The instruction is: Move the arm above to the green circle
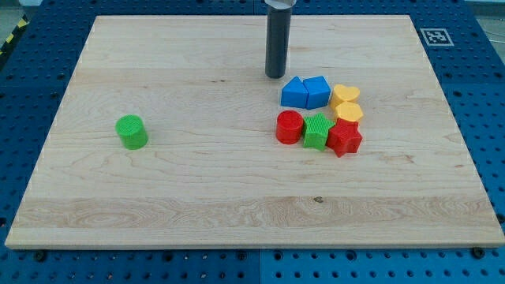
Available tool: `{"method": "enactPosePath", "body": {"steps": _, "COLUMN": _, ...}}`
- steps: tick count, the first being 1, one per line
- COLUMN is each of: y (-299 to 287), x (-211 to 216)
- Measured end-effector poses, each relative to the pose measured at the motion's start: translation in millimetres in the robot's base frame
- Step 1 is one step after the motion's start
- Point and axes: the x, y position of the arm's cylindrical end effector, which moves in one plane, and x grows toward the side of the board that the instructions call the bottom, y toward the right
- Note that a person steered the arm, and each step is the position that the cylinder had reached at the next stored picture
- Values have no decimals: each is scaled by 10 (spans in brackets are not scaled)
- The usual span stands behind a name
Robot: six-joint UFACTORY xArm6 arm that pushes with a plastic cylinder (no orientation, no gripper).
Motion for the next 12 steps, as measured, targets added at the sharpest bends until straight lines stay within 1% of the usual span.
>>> {"method": "enactPosePath", "body": {"steps": 1, "y": -154, "x": 0}}
{"method": "enactPosePath", "body": {"steps": 2, "y": -478, "x": -2}}
{"method": "enactPosePath", "body": {"steps": 3, "y": -496, "x": -2}}
{"method": "enactPosePath", "body": {"steps": 5, "y": -964, "x": 7}}
{"method": "enactPosePath", "body": {"steps": 6, "y": -1246, "x": 204}}
{"method": "enactPosePath", "body": {"steps": 7, "y": -1273, "x": 250}}
{"method": "enactPosePath", "body": {"steps": 8, "y": -1317, "x": 250}}
{"method": "enactPosePath", "body": {"steps": 9, "y": -1512, "x": 250}}
{"method": "enactPosePath", "body": {"steps": 10, "y": -1585, "x": 250}}
{"method": "enactPosePath", "body": {"steps": 11, "y": -1684, "x": 200}}
{"method": "enactPosePath", "body": {"steps": 12, "y": -1964, "x": 53}}
